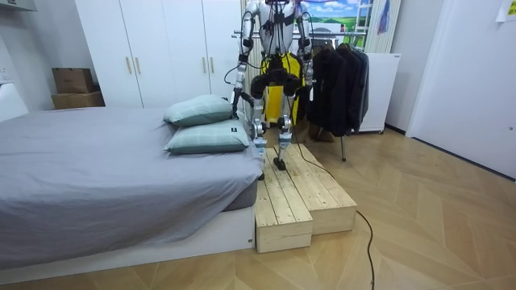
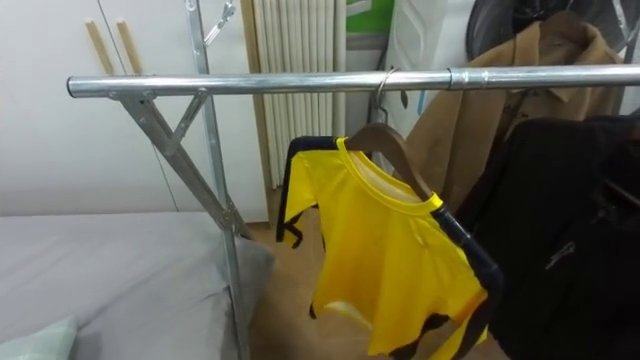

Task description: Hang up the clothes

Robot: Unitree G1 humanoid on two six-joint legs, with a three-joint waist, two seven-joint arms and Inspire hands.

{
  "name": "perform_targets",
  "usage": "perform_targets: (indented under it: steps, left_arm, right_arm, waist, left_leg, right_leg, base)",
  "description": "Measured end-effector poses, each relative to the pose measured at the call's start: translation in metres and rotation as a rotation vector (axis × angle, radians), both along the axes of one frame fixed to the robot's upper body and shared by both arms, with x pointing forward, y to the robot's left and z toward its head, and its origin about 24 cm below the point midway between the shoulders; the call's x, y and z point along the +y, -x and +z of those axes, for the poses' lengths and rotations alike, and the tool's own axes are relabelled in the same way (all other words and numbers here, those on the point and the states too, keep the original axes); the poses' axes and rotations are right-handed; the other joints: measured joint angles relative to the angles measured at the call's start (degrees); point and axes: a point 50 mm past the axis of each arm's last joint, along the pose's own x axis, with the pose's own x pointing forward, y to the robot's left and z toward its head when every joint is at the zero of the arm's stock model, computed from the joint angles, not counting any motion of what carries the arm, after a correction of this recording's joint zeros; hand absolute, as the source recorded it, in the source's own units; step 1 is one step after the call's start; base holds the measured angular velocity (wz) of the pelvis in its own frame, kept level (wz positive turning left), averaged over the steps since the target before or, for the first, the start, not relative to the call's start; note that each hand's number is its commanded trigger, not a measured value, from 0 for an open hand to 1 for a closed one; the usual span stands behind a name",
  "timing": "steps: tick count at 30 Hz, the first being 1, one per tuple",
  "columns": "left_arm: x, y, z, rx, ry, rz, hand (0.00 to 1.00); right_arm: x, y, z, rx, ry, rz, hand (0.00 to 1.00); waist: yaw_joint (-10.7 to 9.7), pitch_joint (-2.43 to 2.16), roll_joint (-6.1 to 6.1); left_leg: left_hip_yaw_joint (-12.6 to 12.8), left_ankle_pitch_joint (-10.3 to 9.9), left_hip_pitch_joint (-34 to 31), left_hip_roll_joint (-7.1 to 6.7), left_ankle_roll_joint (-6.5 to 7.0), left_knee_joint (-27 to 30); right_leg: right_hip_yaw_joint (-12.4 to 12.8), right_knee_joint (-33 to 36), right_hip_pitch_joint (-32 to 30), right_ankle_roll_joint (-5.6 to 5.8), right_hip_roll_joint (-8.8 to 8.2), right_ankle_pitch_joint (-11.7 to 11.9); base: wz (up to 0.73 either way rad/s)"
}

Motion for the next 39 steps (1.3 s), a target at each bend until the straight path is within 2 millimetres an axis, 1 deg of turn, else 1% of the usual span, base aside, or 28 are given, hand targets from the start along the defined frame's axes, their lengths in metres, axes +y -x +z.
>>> perform_targets:
  steps: [1,3,5,7,8,9,10,11,12,13,14,15,16,17,18,19,20,21,23,24,25,26,28,31,35,36,38,39]
  left_arm:
    - [-0.001,-0.001,0.000,-0.012,-0.002,-0.015,0.00]
    - [-0.004,-0.005,-0.002,-0.040,-0.003,-0.034,0.00]
    - [-0.006,-0.007,-0.002,-0.064,0.001,-0.041,0.00]
    - [-0.010,-0.020,-0.004,-0.112,0.007,-0.062,0.00]
    - [-0.010,-0.023,-0.004,-0.123,0.009,-0.064,0.00]
    - [-0.011,-0.026,-0.004,-0.142,0.011,-0.079,0.00]
    - [-0.013,-0.028,-0.005,-0.149,0.018,-0.085,0.00]
    - [-0.014,-0.028,-0.005,-0.149,0.024,-0.085,0.00]
    - [-0.015,-0.029,-0.005,-0.150,0.034,-0.084,0.00]
    - [-0.016,-0.029,-0.005,-0.149,0.043,-0.082,0.00]
    - [-0.016,-0.028,-0.005,-0.145,0.048,-0.079,0.00]
    - [-0.016,-0.030,-0.005,-0.147,0.050,-0.080,0.00]
    - [-0.016,-0.030,-0.005,-0.145,0.052,-0.079,0.00]
    - [-0.016,-0.030,-0.005,-0.142,0.056,-0.080,0.00]
    - [-0.016,-0.029,-0.005,-0.136,0.061,-0.087,0.00]
    - [-0.017,-0.029,-0.005,-0.131,0.066,-0.094,0.00]
    - [-0.017,-0.029,-0.005,-0.131,0.067,-0.094,0.00]
    - [-0.017,-0.031,-0.005,-0.135,0.067,-0.096,0.00]
    - [-0.017,-0.034,-0.005,-0.145,0.067,-0.104,0.00]
    - [-0.018,-0.035,-0.005,-0.146,0.069,-0.113,0.00]
    - [-0.018,-0.036,-0.005,-0.146,0.070,-0.119,0.00]
    - [-0.018,-0.036,-0.005,-0.147,0.070,-0.119,0.00]
    - [-0.018,-0.037,-0.005,-0.150,0.068,-0.118,0.00]
    - [-0.016,-0.039,-0.005,-0.165,0.055,-0.122,0.00]
    - [-0.014,-0.041,-0.004,-0.174,0.035,-0.123,0.00]
    - [-0.014,-0.039,-0.004,-0.171,0.034,-0.120,0.00]
    - [-0.013,-0.039,-0.004,-0.170,0.031,-0.115,0.00]
    - [-0.013,-0.036,-0.004,-0.163,0.030,-0.114,0.00]
  right_arm:
    - [-0.001,-0.004,0.001,-0.011,0.013,0.056,0.00]
    - [-0.004,-0.013,0.003,-0.024,0.041,0.138,0.00]
    - [-0.004,-0.021,0.004,-0.037,0.062,0.204,0.00]
    - [-0.006,-0.025,0.005,-0.039,0.078,0.251,0.00]
    - [-0.006,-0.026,0.005,-0.038,0.080,0.261,0.00]
    - [-0.005,-0.024,0.004,-0.025,0.084,0.279,0.00]
    - [-0.006,-0.022,0.004,-0.012,0.093,0.300,0.00]
    - [-0.007,-0.021,0.004,-0.006,0.098,0.304,0.00]
    - [-0.009,-0.018,0.004,0.009,0.108,0.319,0.00]
    - [-0.009,-0.016,0.004,0.026,0.118,0.342,0.00]
    - [-0.010,-0.015,0.004,0.036,0.126,0.354,0.00]
    - [-0.010,-0.015,0.003,0.049,0.135,0.378,0.00]
    - [-0.010,-0.013,0.003,0.066,0.143,0.388,0.00]
    - [-0.011,-0.011,0.003,0.076,0.147,0.387,0.00]
    - [-0.012,-0.009,0.003,0.092,0.152,0.385,0.00]
    - [-0.013,-0.007,0.003,0.101,0.154,0.385,0.00]
    - [-0.014,-0.007,0.003,0.104,0.157,0.385,0.00]
    - [-0.015,-0.007,0.004,0.108,0.166,0.385,0.00]
    - [-0.016,-0.006,0.004,0.111,0.180,0.389,0.00]
    - [-0.017,-0.006,0.004,0.110,0.187,0.384,0.00]
    - [-0.017,-0.005,0.004,0.110,0.193,0.379,0.00]
    - [-0.018,-0.005,0.004,0.110,0.197,0.381,0.00]
    - [-0.019,-0.002,0.004,0.117,0.212,0.379,0.00]
    - [-0.020,-0.002,0.004,0.114,0.224,0.368,0.00]
    - [-0.021,0.004,0.005,0.116,0.234,0.327,0.00]
    - [-0.022,0.007,0.005,0.122,0.238,0.309,0.00]
    - [-0.021,0.011,0.004,0.128,0.239,0.278,0.00]
    - [-0.020,0.014,0.004,0.130,0.234,0.238,0.00]
  waist:
    - [0.2,-0.03,0.13]
    - [1.0,-0.04,0.28]
    - [1.6,-0.08,0.63]
    - [1.7,-0.22,0.87]
    - [1.8,-0.29,0.78]
    - [2.3,-0.32,0.59]
    - [2.8,-0.65,-0.02]
    - [2.8,-0.54,0.17]
    - [2.9,-0.55,-0.15]
    - [3.2,-0.54,-0.33]
    - [3.3,-0.48,-0.29]
    - [3.4,-0.44,-0.33]
    - [3.2,-0.40,-0.35]
    - [3.2,-0.36,-0.33]
    - [3.3,-0.31,-0.39]
    - [3.3,-0.33,-0.35]
    - [3.4,-0.31,-0.36]
    - [3.5,-0.36,-0.17]
    - [3.3,-0.31,-0.05]
    - [3.2,-0.40,-0.22]
    - [3.2,-0.42,-0.30]
    - [3.2,-0.45,-0.41]
    - [3.2,-0.49,-0.38]
    - [3.3,-0.79,-0.46]
    - [2.9,-0.83,-0.37]
    - [2.8,-1.07,-0.36]
    - [2.5,-1.14,-0.34]
    - [1.5,-1.19,-0.47]
  left_leg:
    - [-1.1,0.0,-0.6,0.10,-0.08,0.9]
    - [-1.6,0.3,-1.7,0.14,-0.23,2.3]
    - [-1.9,0.7,-2.9,0.17,-0.37,3.1]
    - [-0.3,1.7,-4.7,0.58,-0.51,3.7]
    - [0.4,2.0,-5.3,0.76,-0.50,3.9]
    - [2.6,2.9,-5.8,1.12,-0.47,4.1]
    - [5.0,3.7,-6.3,1.48,-0.29,4.4]
    - [6.2,4.0,-6.5,1.80,-0.29,4.5]
    - [9.3,4.6,-7.2,2.53,-0.05,5.4]
    - [14.6,4.2,-7.3,4.48,0.68,8.1]
    - [16.9,3.6,-7.3,5.39,1.40,10.2]
    - [19.9,2.6,-7.0,7.14,2.36,14.1]
    - [21.8,1.9,-6.5,7.99,2.67,16.5]
    - [22.4,1.6,-6.1,8.37,2.54,17.2]
    - [24.0,1.2,-5.0,8.91,2.09,17.7]
    - [24.8,0.6,-4.2,8.95,1.77,17.8]
    - [24.9,0.4,-3.8,8.82,1.50,17.7]
    - [26.0,-0.4,-2.8,8.71,1.07,16.4]
    - [26.9,-1.0,-2.0,7.86,0.51,12.4]
    - [27.5,-1.0,-2.0,7.31,0.42,10.7]
    - [27.4,-0.9,-1.9,6.59,0.23,9.2]
    - [27.4,-0.7,-1.8,6.33,-0.12,8.6]
    - [26.9,0.1,-1.7,5.49,0.10,6.7]
    - [26.6,0.2,-1.8,4.50,0.44,4.4]
    - [24.7,1.2,-2.3,3.83,1.23,3.8]
    - [24.3,1.2,-2.3,3.77,1.29,3.8]
    - [22.3,1.3,-2.3,3.51,1.53,3.8]
    - [20.8,1.5,-2.3,3.03,1.88,3.5]
  right_leg:
    - [-1.0,0.0,0.1,-0.31,-0.17,-0.2]
    - [-1.9,0.0,0.0,-0.58,-0.54,-0.4]
    - [-4.3,-0.1,0.1,-0.73,-1.31,-0.8]
    - [-9.2,-0.8,0.2,-0.88,-2.77,-1.3]
    - [-10.5,-1.1,0.5,-0.85,-3.10,-1.4]
    - [-12.8,-1.8,1.2,-0.54,-3.82,-1.9]
    - [-15.4,-2.0,1.8,-0.68,-4.59,-2.2]
    - [-16.9,-2.4,2.3,-0.91,-4.91,-2.7]
    - [-20.3,-2.8,3.1,-0.83,-5.75,-3.3]
    - [-23.7,-2.8,3.9,-0.90,-6.49,-3.9]
    - [-25.4,-2.9,4.4,-0.77,-6.76,-4.3]
    - [-28.6,-2.6,5.2,-0.63,-7.35,-5.1]
    - [-31.9,-2.3,6.0,-0.42,-7.89,-5.8]
    - [-33.5,-2.2,6.5,-0.38,-8.22,-6.1]
    - [-36.6,-2.0,7.2,-0.29,-8.78,-6.6]
    - [-38.8,-1.6,7.4,0.32,-9.18,-7.3]
    - [-39.9,-1.2,7.4,0.46,-9.45,-7.4]
    - [-41.9,-1.1,7.3,0.67,-9.52,-7.5]
    - [-44.6,-0.7,7.0,0.52,-9.84,-7.6]
    - [-46.2,-0.2,6.7,0.60,-10.41,-7.8]
    - [-47.3,-0.2,6.7,0.59,-10.79,-7.8]
    - [-47.7,-0.1,6.8,0.58,-10.97,-7.8]
    - [-49.7,-0.1,7.2,0.38,-11.70,-7.4]
    - [-50.0,-0.1,7.3,0.26,-12.37,-6.6]
    - [-51.2,-0.3,8.0,0.30,-12.68,-6.0]
    - [-51.4,-0.3,8.2,0.52,-12.78,-5.9]
    - [-51.2,-0.3,9.1,1.27,-12.79,-5.6]
    - [-48.3,-0.2,9.5,2.49,-12.78,-5.6]
  base:
    - [0.34]
    - [0.40]
    - [0.67]
    - [1.09]
    - [1.13]
    - [1.07]
    - [1.11]
    - [1.29]
    - [1.47]
    - [1.54]
    - [1.50]
    - [1.54]
    - [1.55]
    - [1.51]
    - [1.39]
    - [1.28]
    - [1.17]
    - [1.01]
    - [0.89]
    - [0.67]
    - [0.55]
    - [0.36]
    - [0.21]
    - [0.09]
    - [0.19]
    - [0.25]
    - [0.43]
    - [0.69]
